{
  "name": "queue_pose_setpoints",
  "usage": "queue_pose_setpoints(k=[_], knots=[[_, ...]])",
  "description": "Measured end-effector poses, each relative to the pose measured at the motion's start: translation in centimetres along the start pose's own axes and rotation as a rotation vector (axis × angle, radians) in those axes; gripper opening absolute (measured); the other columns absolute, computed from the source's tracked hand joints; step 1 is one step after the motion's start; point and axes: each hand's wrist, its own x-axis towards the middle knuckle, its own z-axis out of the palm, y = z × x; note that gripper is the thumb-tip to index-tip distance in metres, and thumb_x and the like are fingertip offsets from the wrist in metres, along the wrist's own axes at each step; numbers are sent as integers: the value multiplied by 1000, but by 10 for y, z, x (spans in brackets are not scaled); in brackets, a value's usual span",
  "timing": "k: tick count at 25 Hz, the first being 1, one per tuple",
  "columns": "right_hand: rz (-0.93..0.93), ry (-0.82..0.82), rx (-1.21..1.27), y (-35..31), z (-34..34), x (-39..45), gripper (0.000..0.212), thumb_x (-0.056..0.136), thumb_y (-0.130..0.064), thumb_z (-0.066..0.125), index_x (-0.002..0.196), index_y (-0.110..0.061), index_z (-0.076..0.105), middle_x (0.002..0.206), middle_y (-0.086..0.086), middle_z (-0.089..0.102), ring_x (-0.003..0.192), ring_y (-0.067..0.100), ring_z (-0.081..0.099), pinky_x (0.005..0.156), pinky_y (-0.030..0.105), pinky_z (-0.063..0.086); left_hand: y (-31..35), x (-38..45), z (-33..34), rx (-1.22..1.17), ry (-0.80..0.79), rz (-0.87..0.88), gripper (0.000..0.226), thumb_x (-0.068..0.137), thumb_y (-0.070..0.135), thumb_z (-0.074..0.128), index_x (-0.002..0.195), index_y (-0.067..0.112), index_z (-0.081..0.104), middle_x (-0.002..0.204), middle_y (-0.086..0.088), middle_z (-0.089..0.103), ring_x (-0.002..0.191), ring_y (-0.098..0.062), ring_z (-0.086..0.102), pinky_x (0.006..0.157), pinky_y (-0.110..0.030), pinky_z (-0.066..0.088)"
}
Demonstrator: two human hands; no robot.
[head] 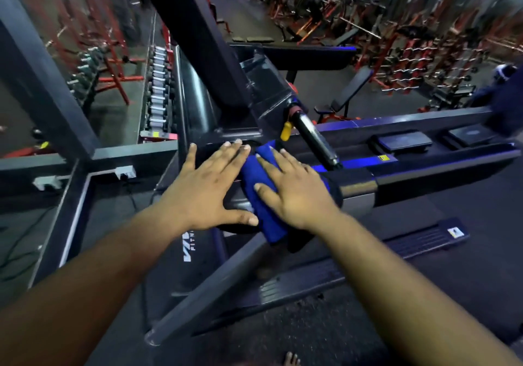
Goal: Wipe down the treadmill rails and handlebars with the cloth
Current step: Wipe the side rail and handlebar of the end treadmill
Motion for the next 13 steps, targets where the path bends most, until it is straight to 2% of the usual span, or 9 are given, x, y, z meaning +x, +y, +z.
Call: queue_pose_setpoints(k=[1, 3, 5, 6, 7, 9, 13], knots=[[-7, -51, 0, 7, -5, 10, 75, 88, -69, 16, 156, -36, 19, 164, -1, 20, 152, 19, 17, 120, 45, 23, -13, -6, 1, -13, -11, -17, 133, 56, 103, 23, 155, 25, -19, 163, 7, -21, 150, -8, -18, 119, -62, -6], [144, -56, 23, 24, -8, 13, 74, 89, -71, 20, 155, -37, 22, 161, 1, 30, 149, 19, 26, 119, 44, 23, -32, -15, 4, -54, -36, -50, 139, 52, 104, 29, 154, 25, -22, 163, 5, -25, 150, -9, -19, 119, -62, -6], [401, 93, -14, 13, 1, -3, 80, 86, -71, 14, 152, -32, 33, 155, 4, 40, 145, 21, 32, 118, 45, 23, -43, -20, 10, -105, -68, -70, 143, 49, 105, 32, 152, 26, -27, 161, 5, -30, 149, -11, -22, 120, -61, -7], [447, 154, -36, -7, 7, -10, 82, 84, -70, 11, 151, -30, 35, 155, 6, 39, 146, 22, 30, 118, 47, 21, -48, -22, 13, -126, -72, -75, 143, 49, 105, 34, 151, 26, -28, 160, 5, -32, 149, -11, -25, 120, -60, -8], [438, 160, -39, -30, 11, -15, 83, 83, -70, 11, 152, -30, 33, 158, 6, 35, 147, 23, 25, 119, 49, 19, -50, -23, 15, -147, -70, -74, 143, 50, 103, 36, 151, 25, -29, 159, 5, -34, 148, -11, -26, 120, -60, -9], [340, 68, -22, -59, 14, -5, 77, 87, -68, 13, 153, -32, 28, 162, 2, 25, 151, 21, 14, 121, 50, 16, -54, -21, 18, -190, -65, -59, 143, 48, 103, 35, 151, 26, -29, 157, 6, -36, 147, -10, -29, 120, -59, -10], [161, -158, -19, -51, -2, 63, 56, 99, -58, 28, 151, -37, 34, 163, -5, 24, 153, 14, 6, 122, 50, 9, -66, -11, 14, -280, -95, -46, 146, 41, 107, 24, 150, 27, -29, 158, 7, -34, 148, -10, -27, 120, -60, -8]])
